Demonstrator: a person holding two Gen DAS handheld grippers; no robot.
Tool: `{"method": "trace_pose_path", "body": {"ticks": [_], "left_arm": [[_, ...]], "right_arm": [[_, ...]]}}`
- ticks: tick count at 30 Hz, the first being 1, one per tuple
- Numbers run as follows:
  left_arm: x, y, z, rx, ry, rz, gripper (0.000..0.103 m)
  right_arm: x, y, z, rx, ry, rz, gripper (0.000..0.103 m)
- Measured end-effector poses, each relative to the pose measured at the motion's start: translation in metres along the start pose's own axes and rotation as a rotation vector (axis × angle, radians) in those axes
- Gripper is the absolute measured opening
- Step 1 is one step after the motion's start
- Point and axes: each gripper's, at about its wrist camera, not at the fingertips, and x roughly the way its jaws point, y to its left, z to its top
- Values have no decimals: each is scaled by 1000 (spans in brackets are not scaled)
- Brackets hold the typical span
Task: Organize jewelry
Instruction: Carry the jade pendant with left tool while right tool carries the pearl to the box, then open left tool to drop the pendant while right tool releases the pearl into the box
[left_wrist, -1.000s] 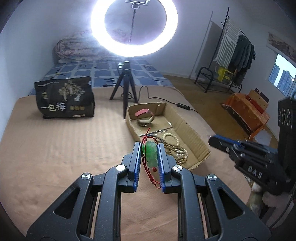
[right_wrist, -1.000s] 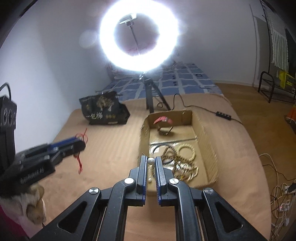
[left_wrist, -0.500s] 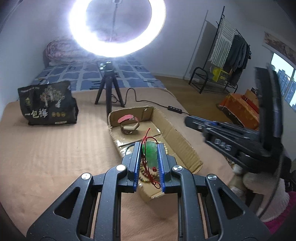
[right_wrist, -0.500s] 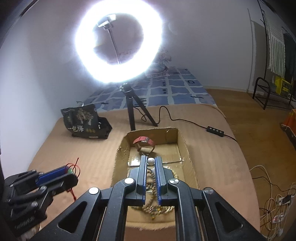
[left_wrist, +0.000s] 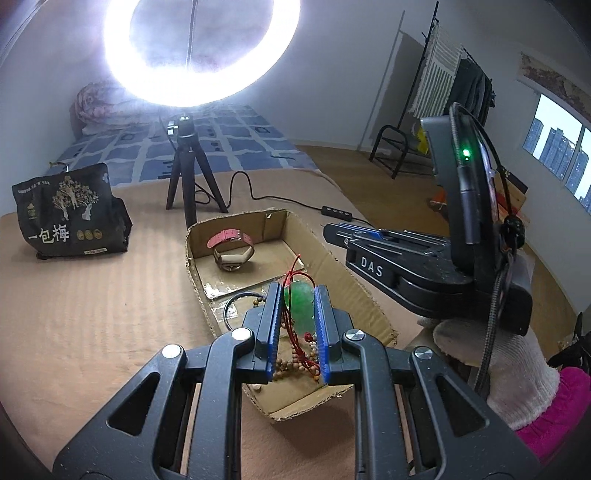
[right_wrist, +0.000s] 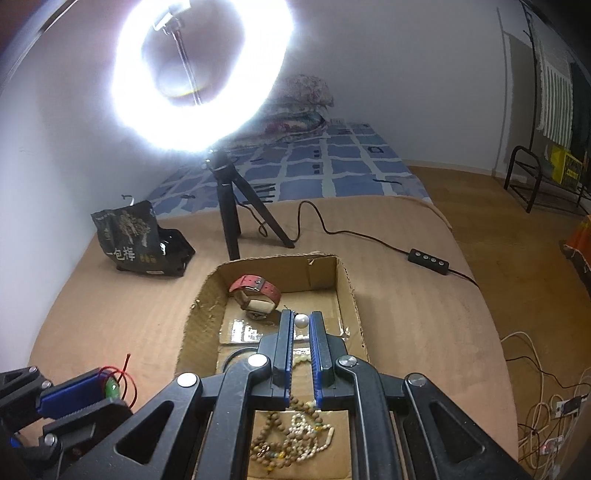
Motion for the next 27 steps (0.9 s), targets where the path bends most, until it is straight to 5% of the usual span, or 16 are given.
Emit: {"method": "trace_pose_path", "body": {"ticks": [18,23,25,27], "left_arm": [[14,-2,-2,-11,26,-7,16],[18,-2,-3,-9,34,-12,18],[19,-2,-4,-11,40,-13,32],[18,-2,-4,-8,32,-3,49]], "right_arm": [[18,-8,-3,4,28,-12,9],[16,-9,-4,7,19,-25,28],[16,-10,-4,7,20,-35,34],[14,-10,-4,5,9,-54,59]]}}
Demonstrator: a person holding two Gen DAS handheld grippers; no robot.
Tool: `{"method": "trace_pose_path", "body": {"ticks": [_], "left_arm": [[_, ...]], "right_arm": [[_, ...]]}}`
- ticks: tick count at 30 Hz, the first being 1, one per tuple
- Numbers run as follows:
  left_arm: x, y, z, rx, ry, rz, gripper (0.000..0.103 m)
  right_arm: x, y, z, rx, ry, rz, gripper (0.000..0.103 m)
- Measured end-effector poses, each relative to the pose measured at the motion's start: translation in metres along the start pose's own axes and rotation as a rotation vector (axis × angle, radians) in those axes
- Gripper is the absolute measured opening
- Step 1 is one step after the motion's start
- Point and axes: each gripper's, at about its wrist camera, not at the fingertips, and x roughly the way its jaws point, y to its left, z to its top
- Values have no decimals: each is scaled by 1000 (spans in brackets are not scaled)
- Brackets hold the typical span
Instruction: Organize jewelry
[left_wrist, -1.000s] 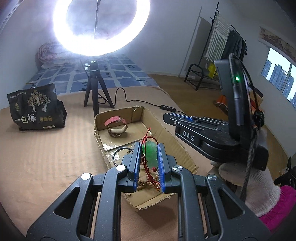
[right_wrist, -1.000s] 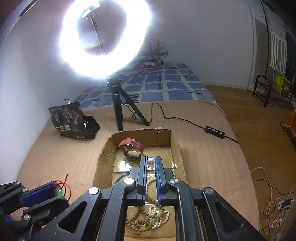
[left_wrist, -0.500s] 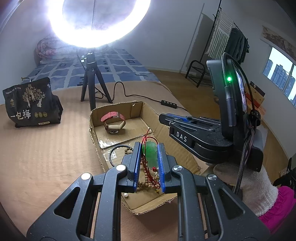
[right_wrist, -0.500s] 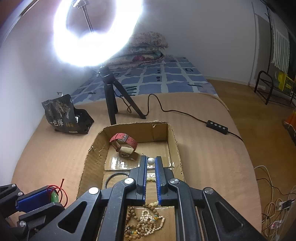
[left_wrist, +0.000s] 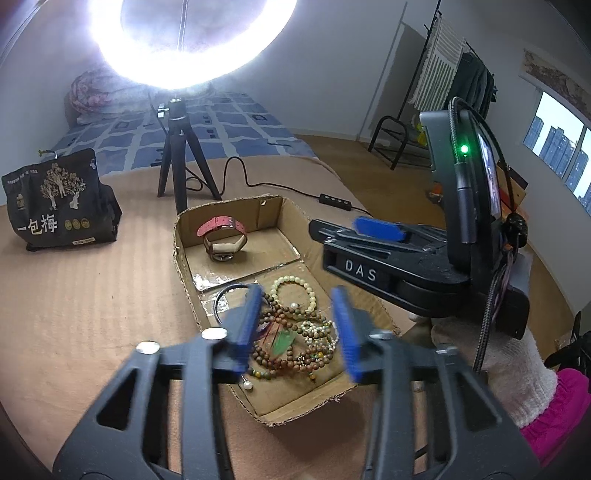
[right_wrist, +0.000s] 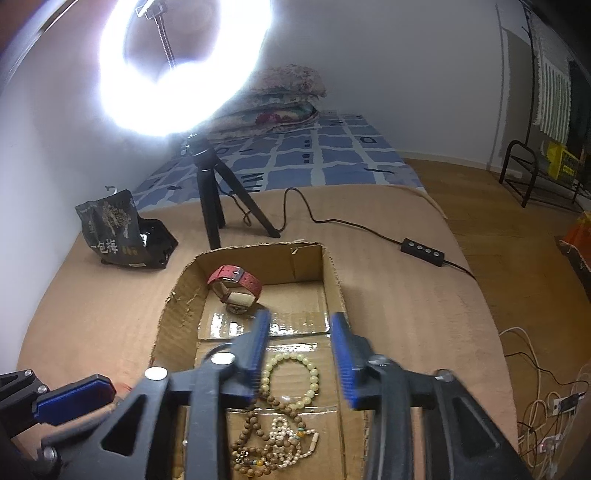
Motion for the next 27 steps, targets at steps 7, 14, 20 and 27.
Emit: {"method": "trace_pose_path", "body": {"ticks": [7,14,20,27], "left_arm": [[-3,2,1,1,-18,22,64],[-5,3,1,10,-26,31,64],[-6,2,0,17,-22,38,64],[-13,3,-1,28,-25,44,64]], "right_arm": [[-7,-2,3,11,-33,-31,90],[-11,1,4,2,-41,-39,90],[-16,4,5,-5,-48,-50,91],[-26,3,4,4,-57,-50,92]]}}
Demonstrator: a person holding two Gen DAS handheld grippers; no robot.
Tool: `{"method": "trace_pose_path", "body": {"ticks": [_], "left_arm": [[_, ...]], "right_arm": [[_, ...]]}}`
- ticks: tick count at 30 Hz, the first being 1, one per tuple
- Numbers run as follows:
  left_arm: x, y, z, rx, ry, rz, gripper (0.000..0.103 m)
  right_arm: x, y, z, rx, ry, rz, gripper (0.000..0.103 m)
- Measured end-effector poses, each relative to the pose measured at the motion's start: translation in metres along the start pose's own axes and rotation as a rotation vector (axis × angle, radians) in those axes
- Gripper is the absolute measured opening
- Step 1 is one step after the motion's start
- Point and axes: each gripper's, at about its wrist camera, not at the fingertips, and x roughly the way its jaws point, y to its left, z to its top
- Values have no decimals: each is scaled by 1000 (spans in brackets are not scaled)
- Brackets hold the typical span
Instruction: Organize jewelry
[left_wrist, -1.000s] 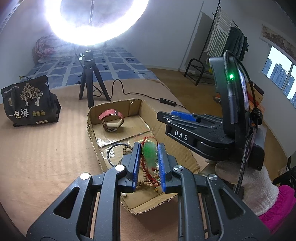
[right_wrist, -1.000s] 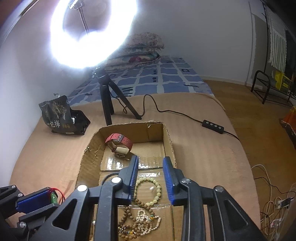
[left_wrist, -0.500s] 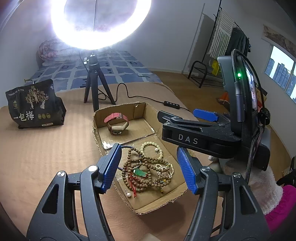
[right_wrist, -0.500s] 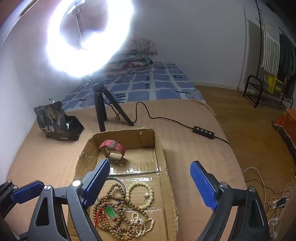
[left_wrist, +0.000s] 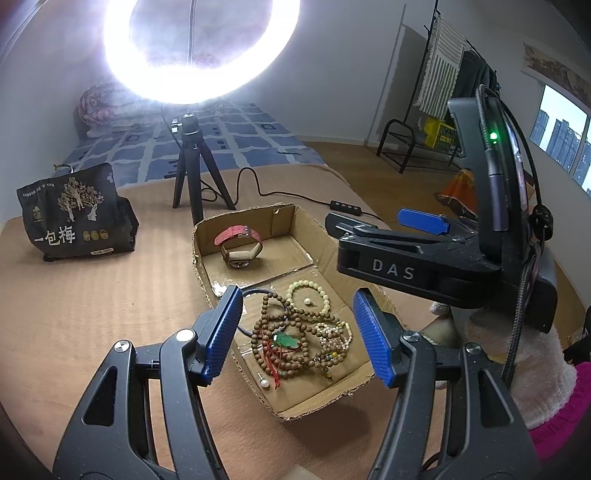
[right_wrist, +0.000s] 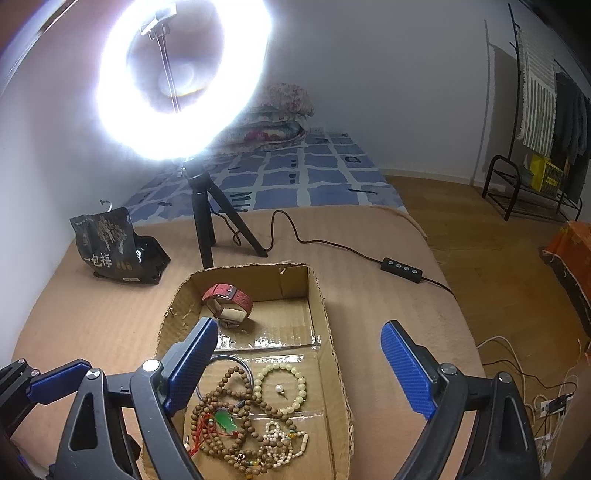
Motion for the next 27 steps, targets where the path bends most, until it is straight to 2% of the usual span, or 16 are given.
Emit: {"method": "trace_pose_path", "body": {"ticks": [10,14,19,23,27], "left_arm": [[-28,4,-2,10,-31,6,65],[-41,6,-4,12,-49,6,72],[-61,4,-9,30,-68,5,73],[-75,3,-15,51,-79,4,79],[-89,5,-19,67,-95,14,80]], "right_arm": [[-29,9,0,0,-27,8,92],[-43,17,-3,5,-28,19,95],[-64,27,-6,-13,-49,3,95],[-87,32,-8,-3,-82,-5,101],[-106,38,-12,8,-107,-3,103]]}}
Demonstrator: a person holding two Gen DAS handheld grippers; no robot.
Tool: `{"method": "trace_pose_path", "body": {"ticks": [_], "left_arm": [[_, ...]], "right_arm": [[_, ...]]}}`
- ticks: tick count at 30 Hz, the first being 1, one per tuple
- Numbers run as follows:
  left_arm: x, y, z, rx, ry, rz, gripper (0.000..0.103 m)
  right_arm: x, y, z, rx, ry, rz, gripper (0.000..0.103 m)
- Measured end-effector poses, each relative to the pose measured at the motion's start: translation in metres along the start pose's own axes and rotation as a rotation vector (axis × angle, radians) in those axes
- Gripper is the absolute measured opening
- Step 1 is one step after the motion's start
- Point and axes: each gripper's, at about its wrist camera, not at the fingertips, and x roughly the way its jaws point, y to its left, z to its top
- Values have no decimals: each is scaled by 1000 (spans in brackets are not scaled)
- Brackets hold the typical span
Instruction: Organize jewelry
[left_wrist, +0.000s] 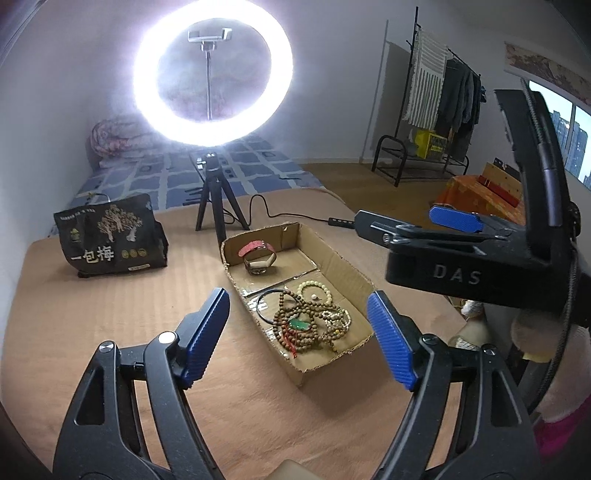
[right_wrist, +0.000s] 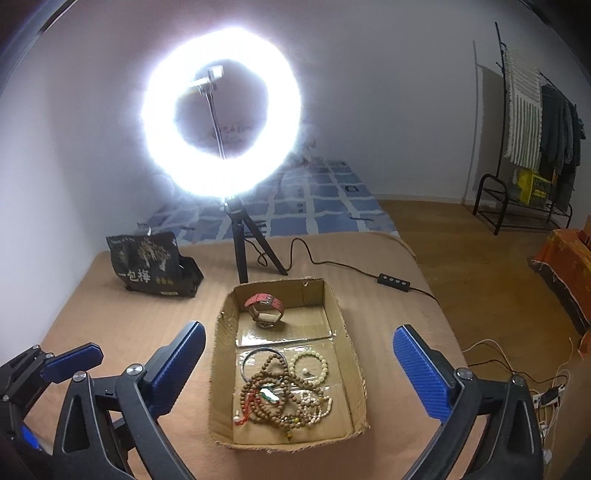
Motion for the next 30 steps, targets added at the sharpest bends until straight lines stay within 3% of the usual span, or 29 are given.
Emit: {"method": "trace_pose_path", "body": {"ticks": [6,15,22,25,30], "left_arm": [[-24,4,-2,-12,-33,6,87],[-51,7,-17,19,-51,45,88],[-70,7,-25,42,-80,96,89],[-74,5,-25,52,-92,107,101],[-79,1,-24,59,-110,135,102]], "right_arm": [[-23,11,-5,3,-25,-25,103],[-60,21,-14,13,-82,-71,103],[-60,28,-22,-2,-58,-82,103],[-58,30,-24,-3,-50,-89,103],[-57,32,-26,-4,-56,-104,103]]}}
